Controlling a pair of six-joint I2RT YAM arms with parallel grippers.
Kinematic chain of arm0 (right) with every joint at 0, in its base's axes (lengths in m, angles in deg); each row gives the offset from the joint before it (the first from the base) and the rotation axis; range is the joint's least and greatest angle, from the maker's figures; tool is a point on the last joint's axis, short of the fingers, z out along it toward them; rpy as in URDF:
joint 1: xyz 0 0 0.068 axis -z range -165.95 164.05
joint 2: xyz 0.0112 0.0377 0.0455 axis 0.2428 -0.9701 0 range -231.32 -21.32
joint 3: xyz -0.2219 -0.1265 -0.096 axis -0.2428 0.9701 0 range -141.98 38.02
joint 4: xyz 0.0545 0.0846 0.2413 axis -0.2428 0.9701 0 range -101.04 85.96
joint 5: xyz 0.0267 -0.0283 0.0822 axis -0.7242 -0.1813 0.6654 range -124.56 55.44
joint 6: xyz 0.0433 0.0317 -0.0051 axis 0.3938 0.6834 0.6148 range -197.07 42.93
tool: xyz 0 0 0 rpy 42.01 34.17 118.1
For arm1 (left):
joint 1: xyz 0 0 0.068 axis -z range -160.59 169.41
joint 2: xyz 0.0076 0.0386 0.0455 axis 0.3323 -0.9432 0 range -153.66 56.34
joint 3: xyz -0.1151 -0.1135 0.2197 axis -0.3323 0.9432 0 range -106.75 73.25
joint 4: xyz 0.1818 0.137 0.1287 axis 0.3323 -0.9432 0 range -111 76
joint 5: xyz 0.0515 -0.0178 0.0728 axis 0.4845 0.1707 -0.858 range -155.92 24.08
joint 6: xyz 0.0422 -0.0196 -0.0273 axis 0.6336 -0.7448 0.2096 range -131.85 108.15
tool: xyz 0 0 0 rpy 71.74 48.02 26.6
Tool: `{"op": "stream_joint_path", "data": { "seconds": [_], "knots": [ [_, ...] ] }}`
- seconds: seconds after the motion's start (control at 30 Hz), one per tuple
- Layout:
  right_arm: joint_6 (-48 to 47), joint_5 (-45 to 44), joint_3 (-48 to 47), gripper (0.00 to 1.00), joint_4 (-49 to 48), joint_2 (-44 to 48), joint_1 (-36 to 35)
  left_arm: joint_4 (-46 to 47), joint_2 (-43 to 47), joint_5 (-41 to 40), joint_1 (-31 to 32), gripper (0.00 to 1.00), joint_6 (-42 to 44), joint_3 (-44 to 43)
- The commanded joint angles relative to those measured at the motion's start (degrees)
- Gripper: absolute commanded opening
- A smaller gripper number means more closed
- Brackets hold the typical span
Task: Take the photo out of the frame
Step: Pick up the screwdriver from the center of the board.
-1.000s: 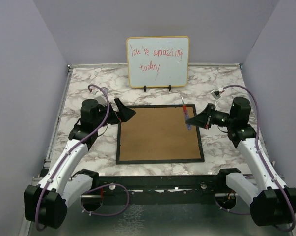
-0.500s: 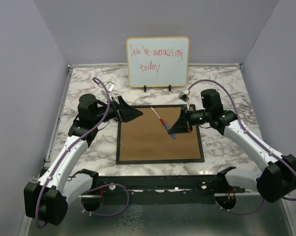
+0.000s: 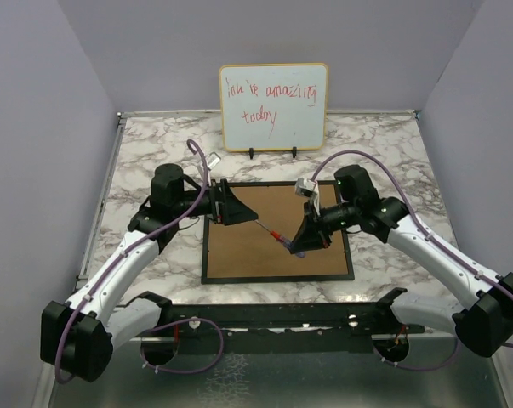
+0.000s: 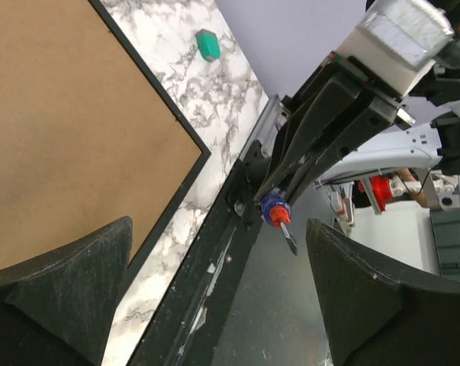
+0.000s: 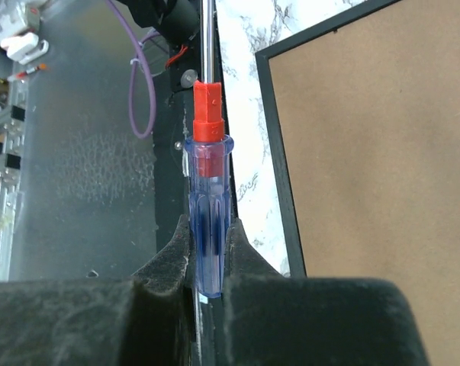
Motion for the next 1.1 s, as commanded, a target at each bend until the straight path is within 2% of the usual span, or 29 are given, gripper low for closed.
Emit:
{"op": "stream_joint_path", "data": {
  "seconds": [0.0, 0.2, 0.4, 0.53, 0.6, 0.63, 0.77, 0.87, 0.9, 0.93, 0.97, 1.0, 1.07],
  "knots": [
    [-9.47, -1.48, -3.04, 0.01, 6.89, 1.21, -0.44, -2.63, -0.02, 0.75, 2.86, 0.91, 2.28, -0.21],
    [-14.22, 1.03, -5.25, 0.01, 12.51, -1.01, -0.52, -1.27, 0.07, -2.28, 8.27, 0.8, 1.32, -0.95],
    [-14.96, 1.66, -5.89, 0.01, 12.63, -2.32, -0.61, -1.16, -1.08, -1.51, 10.83, 0.5, 1.95, -1.6],
    [-15.72, 0.4, -6.15, 0.01, 14.96, -3.45, -0.61, -1.39, -1.23, -2.36, 10.93, 0.34, 1.85, -2.02],
    [-15.5, -0.44, -6.2, 0.01, 15.59, -3.81, -0.68, -1.4, -1.39, -2.35, 10.91, 0.17, 1.85, -2.08],
    [-15.46, -0.42, -6.08, 0.01, 15.67, -3.72, -0.7, -1.42, -1.46, -2.42, 11.02, 0.15, 1.85, -1.92],
    [-15.31, -0.27, -5.55, 0.01, 15.11, -2.54, -0.81, -2.21, -1.69, -3.29, 11.08, 0.16, 2.14, -1.53],
    [-14.98, -0.32, -5.65, 0.01, 14.78, -2.25, -0.79, -2.57, -2.0, -2.93, 11.42, 0.08, 2.29, -1.73],
    [-14.75, -0.43, -5.57, 0.01, 14.61, -2.25, -0.85, -3.1, -1.99, -2.88, 11.55, 0.1, 2.62, -1.84],
    [-14.42, -0.68, -5.5, 0.01, 14.4, -2.3, -0.8, -3.69, -1.86, -2.88, 11.56, 0.21, 3.11, -1.99],
    [-14.07, -1.16, -5.45, 0.01, 14.18, -2.4, -0.82, -4.31, -1.74, -2.94, 11.63, 0.37, 3.57, -2.16],
    [-13.78, -1.7, -5.39, 0.01, 14.12, -2.57, -0.84, -4.66, -1.46, -2.96, 11.65, 0.43, 3.82, -2.21],
    [-13.53, -1.97, -5.34, 0.01, 14.1, -2.84, -0.83, -4.76, -0.95, -3.02, 11.65, 0.46, 3.88, -2.16]
  ]
}}
